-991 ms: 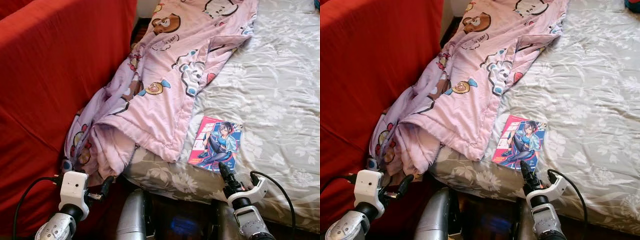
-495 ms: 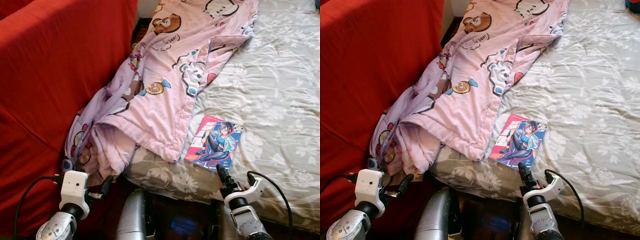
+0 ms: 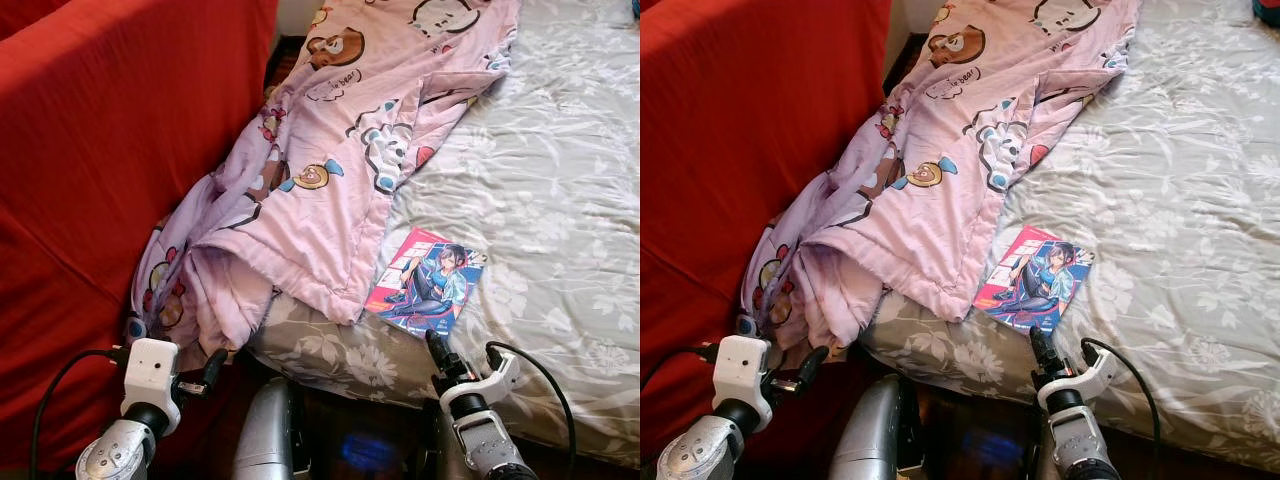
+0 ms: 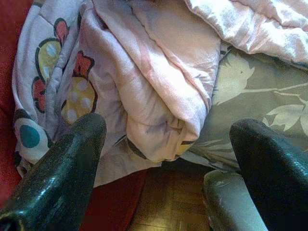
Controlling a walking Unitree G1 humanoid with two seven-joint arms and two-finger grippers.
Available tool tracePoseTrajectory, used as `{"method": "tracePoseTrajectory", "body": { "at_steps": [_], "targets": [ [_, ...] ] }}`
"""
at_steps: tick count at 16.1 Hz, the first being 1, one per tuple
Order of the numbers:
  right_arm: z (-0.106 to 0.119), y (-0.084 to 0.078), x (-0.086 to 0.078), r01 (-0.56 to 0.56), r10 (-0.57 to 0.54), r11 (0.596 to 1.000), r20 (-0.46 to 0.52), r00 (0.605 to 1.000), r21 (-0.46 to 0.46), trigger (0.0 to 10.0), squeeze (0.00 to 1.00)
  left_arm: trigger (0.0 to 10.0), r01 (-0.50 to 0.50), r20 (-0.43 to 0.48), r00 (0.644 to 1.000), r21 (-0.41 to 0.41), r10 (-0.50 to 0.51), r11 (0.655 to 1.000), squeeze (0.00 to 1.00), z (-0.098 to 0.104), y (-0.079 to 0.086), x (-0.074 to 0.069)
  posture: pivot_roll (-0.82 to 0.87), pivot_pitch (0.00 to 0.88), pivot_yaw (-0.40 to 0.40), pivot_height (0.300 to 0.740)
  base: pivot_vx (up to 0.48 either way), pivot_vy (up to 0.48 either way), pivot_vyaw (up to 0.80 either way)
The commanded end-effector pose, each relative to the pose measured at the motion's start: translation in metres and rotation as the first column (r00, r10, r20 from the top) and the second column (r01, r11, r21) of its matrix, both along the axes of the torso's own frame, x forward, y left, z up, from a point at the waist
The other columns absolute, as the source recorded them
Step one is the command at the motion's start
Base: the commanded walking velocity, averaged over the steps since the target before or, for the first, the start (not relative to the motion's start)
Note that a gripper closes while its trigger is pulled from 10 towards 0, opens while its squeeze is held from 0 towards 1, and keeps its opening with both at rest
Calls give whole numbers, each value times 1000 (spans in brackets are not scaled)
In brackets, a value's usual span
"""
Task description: Clean up the room
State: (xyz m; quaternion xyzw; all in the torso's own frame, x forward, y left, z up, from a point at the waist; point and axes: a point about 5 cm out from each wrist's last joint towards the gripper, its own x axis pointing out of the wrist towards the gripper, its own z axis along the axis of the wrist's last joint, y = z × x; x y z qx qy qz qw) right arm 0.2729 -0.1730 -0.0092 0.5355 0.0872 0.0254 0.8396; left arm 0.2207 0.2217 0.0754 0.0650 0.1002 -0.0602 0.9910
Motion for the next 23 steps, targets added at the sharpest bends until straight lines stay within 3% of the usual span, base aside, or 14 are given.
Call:
{"method": "tracePoseTrajectory", "body": {
  "at_steps": [1,7,8,9,11,13,16,17,18,20,21,23],
  "targets": [
    [-1,2,-1,9,-9,1000,7,1000,10,0,0,10000,-20,-31,999,14,21,1000,0,-8,3,-4,188,235,109,605,0,0,0],
    [19,-8,17,71,-67,996,94,993,-49,0,0,10000,-27,-20,999,6,27,1000,0,-13,0,9,167,184,96,605,0,0,0],
    [23,-9,20,72,-63,994,106,992,-83,0,0,10000,-29,-13,999,0,29,1000,0,-12,-1,10,167,184,96,605,0,0,0],
    [36,-12,28,83,-55,985,181,982,-152,0,0,10000,-32,-9,999,-2,32,999,0,-15,-4,18,148,152,84,605,0,0,0],
    [44,-16,32,105,-56,964,199,978,-243,0,0,10000,-40,-3,999,-13,40,999,0,-17,-6,22,126,125,76,605,0,0,0],
    [51,-18,34,109,-30,908,199,980,-404,0,0,10000,-51,8,999,-33,51,998,0,-19,-9,28,102,95,62,605,0,0,0],
    [53,-29,30,126,-54,762,131,990,-635,0,0,10000,-84,14,996,-73,85,994,0,-24,-11,37,66,54,43,605,0,0,0],
    [52,-31,26,113,-65,688,95,993,-717,8431,0,10000,-86,16,996,-92,88,992,0,-26,-15,40,47,37,36,605,0,0,0],
    [55,-34,25,123,-74,617,98,992,-777,10000,0,10000,-86,16,996,-100,88,991,0,-28,-19,44,32,23,31,605,0,0,0],
    [57,-34,24,127,-94,599,88,992,-791,10000,0,10000,-105,15,994,-130,108,986,0,-31,-21,47,13,1,21,605,0,0,0],
    [64,-36,24,151,-120,534,102,987,-832,10000,0,10000,-119,16,992,-152,123,981,0,-33,-25,52,-5,0,15,605,0,0,0],
    [69,-34,25,161,-124,507,113,986,-847,10000,0,10000,-123,16,992,-163,127,979,0,-34,-27,54,-15,0,11,605,0,0,0]
  ]
}}
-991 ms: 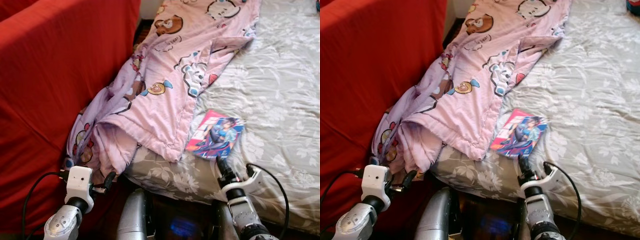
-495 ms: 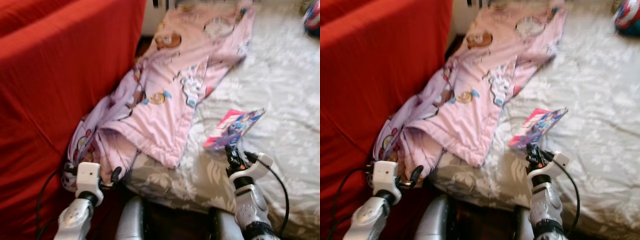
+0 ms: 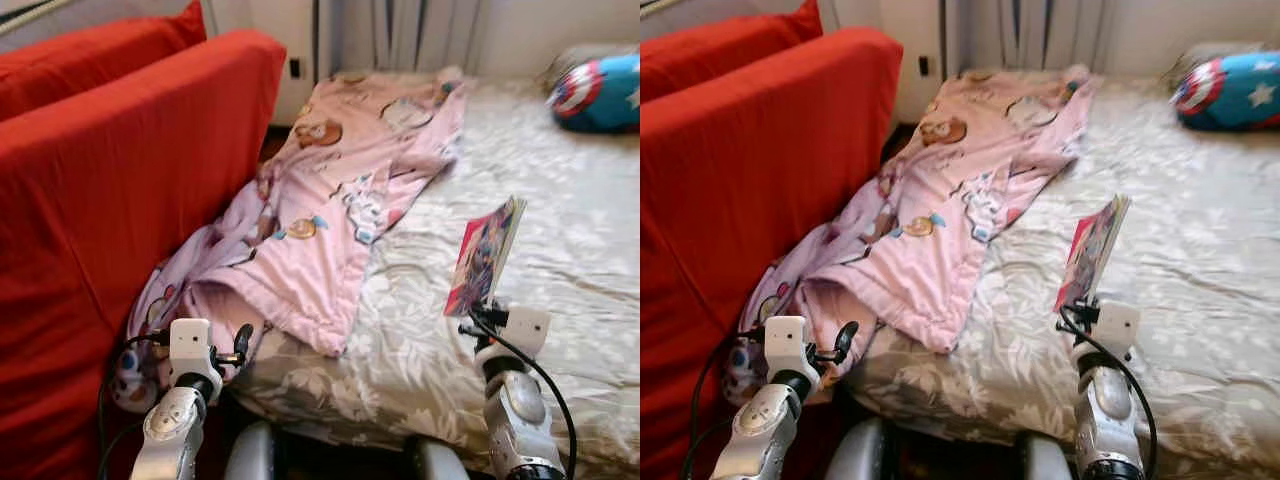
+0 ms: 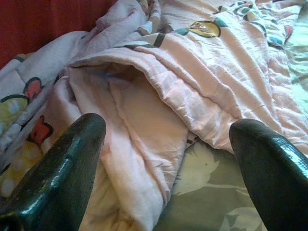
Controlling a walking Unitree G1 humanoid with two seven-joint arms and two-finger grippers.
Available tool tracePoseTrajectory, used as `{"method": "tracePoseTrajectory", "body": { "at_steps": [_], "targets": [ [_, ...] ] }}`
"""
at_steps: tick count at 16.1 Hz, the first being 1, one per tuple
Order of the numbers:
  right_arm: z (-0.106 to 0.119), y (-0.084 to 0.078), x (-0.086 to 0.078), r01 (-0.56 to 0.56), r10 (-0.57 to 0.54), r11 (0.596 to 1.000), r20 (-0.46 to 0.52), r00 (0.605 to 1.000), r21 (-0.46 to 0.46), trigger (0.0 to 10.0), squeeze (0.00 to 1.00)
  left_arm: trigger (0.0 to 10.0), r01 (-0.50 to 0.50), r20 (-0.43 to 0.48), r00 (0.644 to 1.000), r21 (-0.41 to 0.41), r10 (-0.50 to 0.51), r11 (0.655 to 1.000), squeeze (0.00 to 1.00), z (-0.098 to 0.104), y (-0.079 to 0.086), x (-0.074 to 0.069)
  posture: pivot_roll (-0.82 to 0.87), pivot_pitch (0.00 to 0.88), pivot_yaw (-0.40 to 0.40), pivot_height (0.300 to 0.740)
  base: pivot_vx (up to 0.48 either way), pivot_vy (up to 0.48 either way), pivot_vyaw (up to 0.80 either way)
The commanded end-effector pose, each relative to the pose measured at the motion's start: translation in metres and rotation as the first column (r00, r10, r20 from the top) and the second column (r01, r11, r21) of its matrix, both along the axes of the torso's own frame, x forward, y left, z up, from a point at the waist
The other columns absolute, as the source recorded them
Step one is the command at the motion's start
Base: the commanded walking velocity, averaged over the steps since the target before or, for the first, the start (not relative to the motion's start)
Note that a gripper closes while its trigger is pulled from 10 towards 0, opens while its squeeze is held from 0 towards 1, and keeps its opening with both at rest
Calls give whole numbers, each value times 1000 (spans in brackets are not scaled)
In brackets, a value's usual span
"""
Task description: Clean up the room
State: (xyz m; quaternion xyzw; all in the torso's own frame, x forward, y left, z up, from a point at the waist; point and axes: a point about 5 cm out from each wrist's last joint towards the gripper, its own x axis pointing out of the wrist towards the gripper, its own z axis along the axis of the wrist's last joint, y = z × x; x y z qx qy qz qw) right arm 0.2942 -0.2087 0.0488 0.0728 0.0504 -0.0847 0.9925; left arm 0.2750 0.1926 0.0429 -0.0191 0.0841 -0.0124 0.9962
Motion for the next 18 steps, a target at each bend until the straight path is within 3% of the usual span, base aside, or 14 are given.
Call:
{"method": "tracePoseTrajectory", "body": {
  "at_steps": [1,6,9,14,17,18],
  "targets": [
    [12,3,4,-13,14,999,34,999,-45,10000,0,10000,-23,-8,1000,-20,23,1000,0,-4,1,2,-20,0,9,605,0,0,0],
    [6,12,-3,-27,27,1000,8,1000,-3,10000,0,10000,-49,-77,996,-47,46,998,0,-22,5,-1,-24,0,6,654,0,0,0],
    [2,18,-3,-30,30,1000,-4,1000,11,10000,0,10000,-78,-196,978,-53,66,996,0,-46,13,-13,-32,0,11,684,0,0,0],
    [0,23,-4,-42,43,999,-12,999,29,10000,0,10000,-99,-379,922,-36,78,994,0,-82,13,-41,-43,0,7,734,0,0,0],
    [-7,33,-5,-83,84,996,-25,996,32,10000,0,10000,-120,-527,843,16,111,993,0,-105,20,-71,-38,0,3,740,0,0,0],
    [-6,34,-4,-85,86,996,-16,996,33,10000,0,10000,-124,-537,835,19,115,992,0,-107,21,-73,-39,0,3,740,0,0,0]
  ]
}}
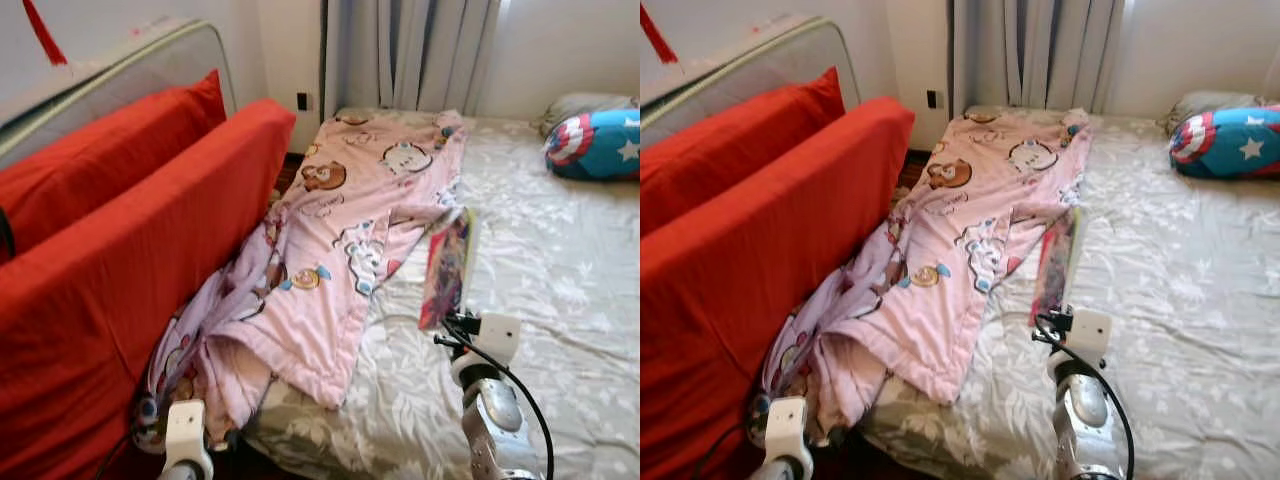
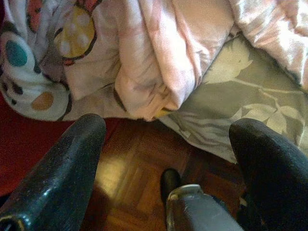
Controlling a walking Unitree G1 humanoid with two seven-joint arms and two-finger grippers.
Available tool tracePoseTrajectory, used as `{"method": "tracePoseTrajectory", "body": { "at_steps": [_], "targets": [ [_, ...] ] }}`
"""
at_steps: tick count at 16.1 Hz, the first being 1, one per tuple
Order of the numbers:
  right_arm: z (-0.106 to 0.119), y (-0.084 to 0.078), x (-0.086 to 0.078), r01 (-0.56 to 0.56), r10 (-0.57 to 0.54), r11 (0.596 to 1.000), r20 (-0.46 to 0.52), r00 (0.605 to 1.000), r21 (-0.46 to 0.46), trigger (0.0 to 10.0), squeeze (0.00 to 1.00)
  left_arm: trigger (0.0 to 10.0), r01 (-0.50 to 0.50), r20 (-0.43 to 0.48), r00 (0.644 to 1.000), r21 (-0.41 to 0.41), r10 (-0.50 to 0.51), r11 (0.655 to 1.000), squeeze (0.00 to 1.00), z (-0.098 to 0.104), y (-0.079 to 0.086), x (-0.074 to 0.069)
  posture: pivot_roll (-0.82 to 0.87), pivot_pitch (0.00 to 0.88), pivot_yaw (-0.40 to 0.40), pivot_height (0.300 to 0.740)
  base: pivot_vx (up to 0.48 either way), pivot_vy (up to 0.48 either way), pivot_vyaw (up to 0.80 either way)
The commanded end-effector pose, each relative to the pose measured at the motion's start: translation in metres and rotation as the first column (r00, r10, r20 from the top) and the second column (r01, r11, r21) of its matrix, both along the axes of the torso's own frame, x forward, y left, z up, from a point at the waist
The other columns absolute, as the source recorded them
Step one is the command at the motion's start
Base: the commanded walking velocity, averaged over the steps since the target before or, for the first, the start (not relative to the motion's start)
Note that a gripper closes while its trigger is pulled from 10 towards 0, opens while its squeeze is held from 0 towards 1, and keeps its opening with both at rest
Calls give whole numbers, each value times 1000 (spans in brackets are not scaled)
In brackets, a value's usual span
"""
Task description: Clean up the room
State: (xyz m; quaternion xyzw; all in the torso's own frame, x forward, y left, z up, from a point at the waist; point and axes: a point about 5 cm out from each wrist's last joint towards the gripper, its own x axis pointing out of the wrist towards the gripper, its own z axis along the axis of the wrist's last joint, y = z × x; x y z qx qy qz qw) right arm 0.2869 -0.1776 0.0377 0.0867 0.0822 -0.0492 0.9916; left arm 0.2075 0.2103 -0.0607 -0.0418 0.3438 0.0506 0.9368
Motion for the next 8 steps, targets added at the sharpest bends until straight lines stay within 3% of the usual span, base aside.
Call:
{"method": "tracePoseTrajectory", "body": {
  "at_steps": [1,5,8],
  "targets": [
    [7,2,5,-1,2,1000,43,999,-11,10000,0,10000,7,-61,998,22,-6,1000,0,-7,5,-11,-41,0,5,740,0,0,0],
    [10,-5,5,40,-40,999,48,998,-6,10000,0,10000,-20,-137,990,49,27,999,0,-15,8,-23,-37,0,-28,740,0,0,0],
    [11,-6,6,42,-41,999,43,998,-23,10000,0,10000,7,-143,990,39,-2,999,0,-15,3,-22,-60,0,-9,740,0,0,0]
  ]
}}
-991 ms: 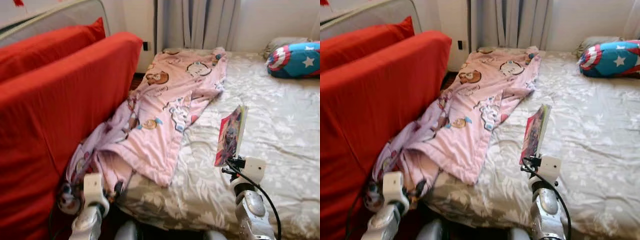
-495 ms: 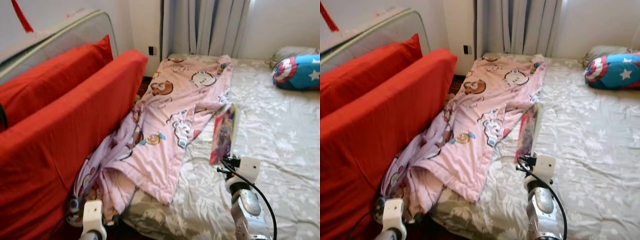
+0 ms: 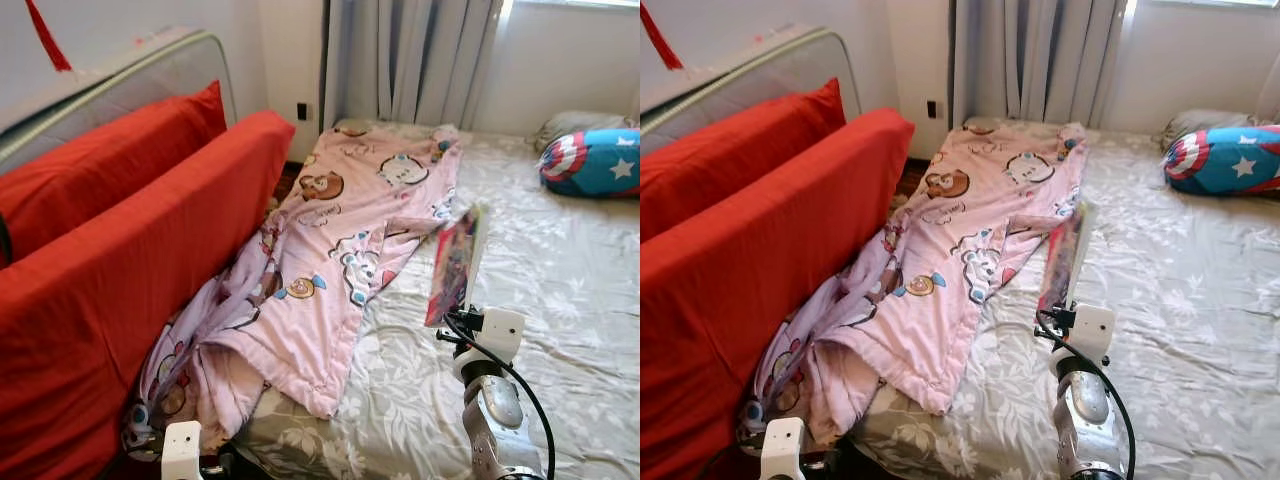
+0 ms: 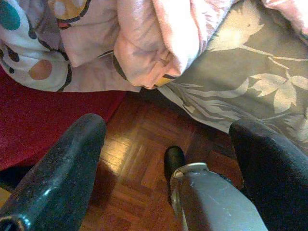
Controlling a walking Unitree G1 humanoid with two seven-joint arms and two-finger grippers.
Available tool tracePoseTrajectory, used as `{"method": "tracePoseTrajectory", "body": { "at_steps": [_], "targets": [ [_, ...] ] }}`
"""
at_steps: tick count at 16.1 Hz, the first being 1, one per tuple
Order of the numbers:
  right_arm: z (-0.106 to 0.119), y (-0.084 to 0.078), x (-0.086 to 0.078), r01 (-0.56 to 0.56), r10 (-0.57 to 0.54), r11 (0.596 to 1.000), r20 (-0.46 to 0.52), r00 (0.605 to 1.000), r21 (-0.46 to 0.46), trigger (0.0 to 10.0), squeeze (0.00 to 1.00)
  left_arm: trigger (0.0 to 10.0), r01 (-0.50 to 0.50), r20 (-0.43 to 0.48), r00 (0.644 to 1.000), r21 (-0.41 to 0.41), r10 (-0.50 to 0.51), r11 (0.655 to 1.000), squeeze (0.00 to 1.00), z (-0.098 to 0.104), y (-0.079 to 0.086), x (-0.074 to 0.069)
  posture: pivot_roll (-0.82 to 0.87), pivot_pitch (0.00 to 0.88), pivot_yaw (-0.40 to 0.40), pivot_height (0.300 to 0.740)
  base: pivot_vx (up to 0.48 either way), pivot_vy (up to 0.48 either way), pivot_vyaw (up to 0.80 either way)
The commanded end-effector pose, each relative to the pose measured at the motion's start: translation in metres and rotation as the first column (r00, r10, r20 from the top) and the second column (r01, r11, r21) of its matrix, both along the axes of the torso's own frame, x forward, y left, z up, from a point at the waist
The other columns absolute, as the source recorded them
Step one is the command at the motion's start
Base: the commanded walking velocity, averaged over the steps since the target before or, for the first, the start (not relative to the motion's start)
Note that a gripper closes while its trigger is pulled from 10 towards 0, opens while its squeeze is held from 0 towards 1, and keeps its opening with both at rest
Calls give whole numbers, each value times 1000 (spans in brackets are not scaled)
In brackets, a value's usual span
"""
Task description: Clean up the room
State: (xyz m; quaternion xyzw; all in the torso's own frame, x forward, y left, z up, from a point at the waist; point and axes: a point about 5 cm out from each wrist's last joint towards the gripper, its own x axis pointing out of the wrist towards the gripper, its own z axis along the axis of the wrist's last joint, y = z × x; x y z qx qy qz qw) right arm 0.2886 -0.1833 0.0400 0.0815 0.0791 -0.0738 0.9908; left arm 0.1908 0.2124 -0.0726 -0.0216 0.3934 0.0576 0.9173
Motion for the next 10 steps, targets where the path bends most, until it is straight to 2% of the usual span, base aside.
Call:
{"method": "tracePoseTrajectory", "body": {
  "at_steps": [1,6,10],
  "targets": [
    [9,-4,6,25,-24,1000,33,999,-3,10000,0,10000,18,-32,999,-1,-18,1000,0,-3,-3,-4,-63,0,-3,740,0,0,-606],
    [6,1,5,9,-9,1000,17,1000,-3,10000,0,10000,26,-29,999,-5,-26,1000,0,-2,-7,2,-56,0,0,740,0,0,-774],
    [5,3,5,6,-6,1000,14,1000,0,10000,0,10000,49,-33,998,-16,-50,999,0,-2,-23,7,-49,0,2,740,0,0,-763]
  ]
}}
